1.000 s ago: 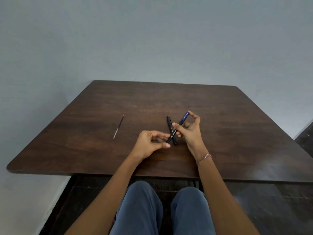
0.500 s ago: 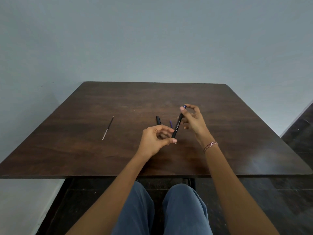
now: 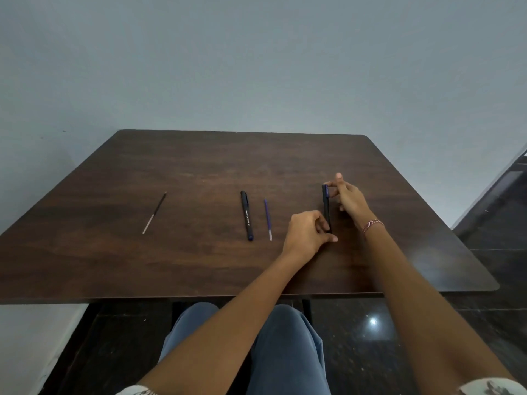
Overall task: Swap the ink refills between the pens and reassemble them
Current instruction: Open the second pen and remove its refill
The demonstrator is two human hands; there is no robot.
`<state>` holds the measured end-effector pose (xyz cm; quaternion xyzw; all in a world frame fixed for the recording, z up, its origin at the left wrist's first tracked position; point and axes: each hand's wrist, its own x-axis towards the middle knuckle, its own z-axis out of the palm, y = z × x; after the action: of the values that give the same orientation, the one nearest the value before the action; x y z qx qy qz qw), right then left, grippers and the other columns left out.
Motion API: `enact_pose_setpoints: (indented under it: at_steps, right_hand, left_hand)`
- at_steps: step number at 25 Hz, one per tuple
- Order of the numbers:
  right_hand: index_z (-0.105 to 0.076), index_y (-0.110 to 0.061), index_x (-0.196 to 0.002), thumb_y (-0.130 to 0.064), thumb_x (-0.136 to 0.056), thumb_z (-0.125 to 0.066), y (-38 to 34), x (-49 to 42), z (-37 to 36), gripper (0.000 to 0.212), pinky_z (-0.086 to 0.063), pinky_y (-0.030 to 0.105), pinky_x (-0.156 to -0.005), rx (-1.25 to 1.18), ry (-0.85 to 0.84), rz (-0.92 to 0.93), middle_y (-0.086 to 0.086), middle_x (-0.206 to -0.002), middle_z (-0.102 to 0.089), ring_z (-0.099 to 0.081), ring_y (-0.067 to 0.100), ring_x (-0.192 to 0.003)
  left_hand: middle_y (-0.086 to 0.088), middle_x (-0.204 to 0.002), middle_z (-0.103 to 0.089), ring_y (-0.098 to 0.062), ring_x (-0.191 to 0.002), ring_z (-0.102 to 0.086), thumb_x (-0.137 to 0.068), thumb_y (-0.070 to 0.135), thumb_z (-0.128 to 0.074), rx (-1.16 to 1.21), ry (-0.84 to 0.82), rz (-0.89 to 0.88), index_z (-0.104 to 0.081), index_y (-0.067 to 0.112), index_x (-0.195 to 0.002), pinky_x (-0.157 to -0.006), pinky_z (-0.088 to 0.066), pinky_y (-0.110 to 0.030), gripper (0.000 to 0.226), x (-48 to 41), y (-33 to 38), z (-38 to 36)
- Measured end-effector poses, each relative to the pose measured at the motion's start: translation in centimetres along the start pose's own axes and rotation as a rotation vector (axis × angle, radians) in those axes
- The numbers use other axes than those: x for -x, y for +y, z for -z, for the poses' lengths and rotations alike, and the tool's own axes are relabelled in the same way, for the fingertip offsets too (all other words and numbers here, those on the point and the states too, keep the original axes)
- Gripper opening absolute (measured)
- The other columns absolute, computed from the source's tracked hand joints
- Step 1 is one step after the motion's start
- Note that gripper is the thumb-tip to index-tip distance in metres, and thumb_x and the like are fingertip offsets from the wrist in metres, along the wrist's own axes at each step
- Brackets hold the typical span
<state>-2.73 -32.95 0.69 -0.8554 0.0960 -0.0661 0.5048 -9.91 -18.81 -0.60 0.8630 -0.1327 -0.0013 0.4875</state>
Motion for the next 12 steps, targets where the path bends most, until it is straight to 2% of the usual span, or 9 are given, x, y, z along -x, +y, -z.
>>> enact_pose_setpoints:
  at_steps: [2, 4, 6, 9, 12]
  right_hand:
    - [-0.065, -0.021, -0.113, -0.055, -0.097, -0.023, 0.0, -0.8, 0.0, 0.057, -0.04, 0.031, -0.073, 0.156, -0.046, 0.03, -0.001, -0.083, -0.061, -0.052, 0.014, -0.072]
    - [-0.063, -0.019, -0.115, -0.054, -0.098, -0.021, 0.1, -1.8, -0.3, 0.057, -0.039, 0.035, -0.083, 0.316, -0.074, 0.051, 0.007, -0.106, -0.065, -0.057, 0.025, -0.097]
    - [-0.062, -0.017, -0.115, -0.052, -0.099, -0.023, 0.2, -2.5, -0.6, 0.055, -0.04, 0.037, -0.088, 0.419, -0.075, 0.064, 0.011, -0.118, -0.064, -0.056, 0.03, -0.111]
    - [-0.058, -0.014, -0.118, -0.051, -0.099, -0.025, 0.4, -3.1, -0.7, 0.054, -0.041, 0.038, -0.089, 0.481, -0.08, 0.075, 0.014, -0.121, -0.062, -0.055, 0.032, -0.114]
    - [-0.057, -0.011, -0.118, -0.051, -0.099, -0.027, 0.3, -3.4, -0.6, 0.053, -0.039, 0.035, -0.081, 0.49, -0.085, 0.069, 0.014, -0.116, -0.064, -0.056, 0.032, -0.112]
  left_hand:
    - [-0.002, -0.063, -0.063, -0.011, -0.053, -0.058, -0.064, 0.015, -0.085, 0.012, -0.011, 0.042, -0.058, 0.018, -0.07, -0.06, -0.055, -0.029, 0.028, -0.9, 0.2, -0.4]
    - [-0.003, -0.06, -0.063, -0.007, -0.043, -0.055, -0.066, 0.013, -0.084, 0.039, -0.03, 0.078, -0.058, 0.012, -0.074, -0.052, -0.052, -0.022, 0.027, -1.4, 0.2, -0.7]
    - [-0.001, -0.056, -0.061, -0.002, -0.035, -0.051, -0.066, 0.011, -0.083, 0.06, -0.037, 0.097, -0.058, 0.009, -0.077, -0.044, -0.047, -0.015, 0.027, -1.6, 0.2, -0.9]
    - [-0.003, -0.055, -0.061, -0.001, -0.032, -0.05, -0.067, 0.011, -0.083, 0.076, -0.037, 0.127, -0.058, 0.008, -0.078, -0.043, -0.045, -0.014, 0.028, -2.0, 0.1, -0.8]
    - [-0.003, -0.055, -0.061, -0.003, -0.034, -0.052, -0.067, 0.012, -0.083, 0.068, -0.021, 0.144, -0.056, 0.01, -0.077, -0.046, -0.047, -0.016, 0.029, -2.2, 0.2, -1.0]
